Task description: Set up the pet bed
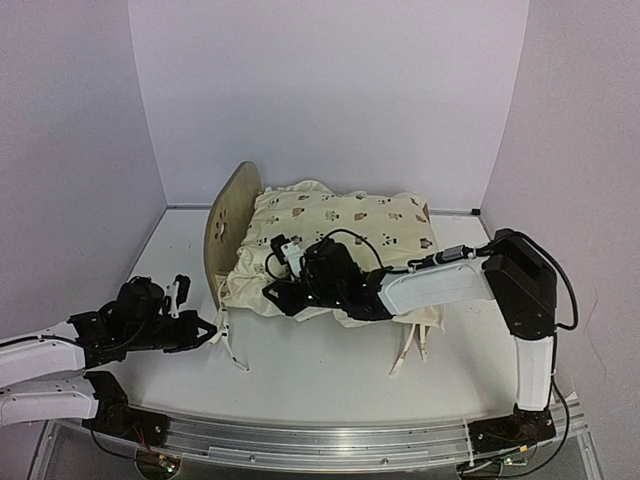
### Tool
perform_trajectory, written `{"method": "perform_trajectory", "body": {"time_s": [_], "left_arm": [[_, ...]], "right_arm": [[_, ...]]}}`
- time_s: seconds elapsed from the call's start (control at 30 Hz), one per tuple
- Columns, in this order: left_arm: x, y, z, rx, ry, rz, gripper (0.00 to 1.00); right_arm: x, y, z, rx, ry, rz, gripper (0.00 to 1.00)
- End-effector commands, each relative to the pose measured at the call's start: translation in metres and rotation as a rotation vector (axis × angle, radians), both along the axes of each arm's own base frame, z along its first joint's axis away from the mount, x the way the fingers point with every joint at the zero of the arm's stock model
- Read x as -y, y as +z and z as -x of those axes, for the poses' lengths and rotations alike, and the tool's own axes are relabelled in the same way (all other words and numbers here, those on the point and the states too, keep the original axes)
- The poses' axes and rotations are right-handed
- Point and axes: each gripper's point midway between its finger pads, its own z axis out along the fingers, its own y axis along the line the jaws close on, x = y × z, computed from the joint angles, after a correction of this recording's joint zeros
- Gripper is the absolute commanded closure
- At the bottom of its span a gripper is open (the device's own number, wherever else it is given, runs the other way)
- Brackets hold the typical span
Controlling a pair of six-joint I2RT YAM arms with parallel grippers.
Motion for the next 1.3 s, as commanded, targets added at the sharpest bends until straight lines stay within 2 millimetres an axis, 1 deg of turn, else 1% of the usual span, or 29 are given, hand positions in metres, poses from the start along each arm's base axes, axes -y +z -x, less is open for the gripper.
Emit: {"method": "perform_trajectory", "body": {"time_s": [0.0, 0.07, 0.13, 0.17, 0.23, 0.33, 0.4, 0.43, 0.53, 0.67, 0.73, 0.77, 0.83, 0.87, 0.9, 1.03, 1.2, 1.27], "left_arm": [[0.001, 0.016, 0.003, 0.001, -0.025, -0.021, 1.0], [0.0, 0.016, 0.003, -0.001, -0.023, -0.033, 1.0], [0.001, 0.015, 0.003, -0.004, -0.024, -0.037, 1.0], [0.001, 0.013, 0.003, -0.007, -0.025, -0.04, 1.0], [0.001, 0.01, 0.003, -0.009, -0.025, -0.045, 1.0], [0.002, 0.006, 0.002, -0.006, -0.032, -0.048, 1.0], [0.004, 0.003, 0.002, -0.008, -0.042, -0.049, 1.0], [0.004, 0.003, 0.002, -0.007, -0.045, -0.052, 1.0], [0.001, -0.001, 0.002, -0.012, -0.043, -0.075, 1.0], [0.0, -0.003, 0.003, -0.01, -0.043, -0.082, 1.0], [0.0, -0.006, 0.003, -0.011, -0.045, -0.08, 1.0], [0.0, -0.009, 0.004, -0.013, -0.045, -0.082, 1.0], [0.001, -0.015, 0.005, -0.02, -0.05, -0.079, 1.0], [0.001, -0.017, 0.005, -0.023, -0.052, -0.077, 1.0], [0.002, -0.02, 0.006, -0.027, -0.056, -0.075, 1.0], [0.003, -0.028, 0.007, -0.041, -0.06, -0.075, 1.0], [0.002, -0.035, 0.007, -0.051, -0.058, -0.09, 1.0], [0.001, -0.037, 0.007, -0.051, -0.055, -0.095, 1.0]], "right_arm": [[0.009, -0.011, -0.028, 0.066, -0.101, 0.093, 0.71], [0.007, -0.017, -0.042, 0.072, -0.12, 0.132, 0.72], [0.006, -0.018, -0.054, 0.065, -0.131, 0.145, 0.72], [0.005, -0.015, -0.058, 0.063, -0.133, 0.144, 0.73], [0.006, -0.014, -0.065, 0.06, -0.132, 0.151, 0.73], [0.007, -0.011, -0.067, 0.053, -0.116, 0.178, 0.72], [0.009, -0.007, -0.061, 0.053, -0.082, 0.192, 0.71], [0.01, 0.002, -0.055, 0.056, -0.056, 0.187, 0.7], [0.023, 0.035, -0.037, 0.058, -0.015, 0.153, 0.67], [0.04, 0.073, -0.01, 0.009, 0.03, 0.116, 0.61], [0.048, 0.081, 0.003, -0.028, 0.048, 0.102, 0.56], [0.052, 0.079, 0.009, -0.051, 0.053, 0.098, 0.54], [0.061, 0.081, 0.019, -0.078, 0.06, 0.082, 0.5], [0.064, 0.075, 0.025, -0.103, 0.068, 0.085, 0.49], [0.067, 0.074, 0.031, -0.118, 0.077, 0.081, 0.47], [0.081, 0.049, 0.047, -0.182, 0.088, 0.107, 0.43], [0.092, 0.017, 0.062, -0.225, 0.11, 0.145, 0.38], [0.094, 0.009, 0.067, -0.238, 0.124, 0.154, 0.36]]}}
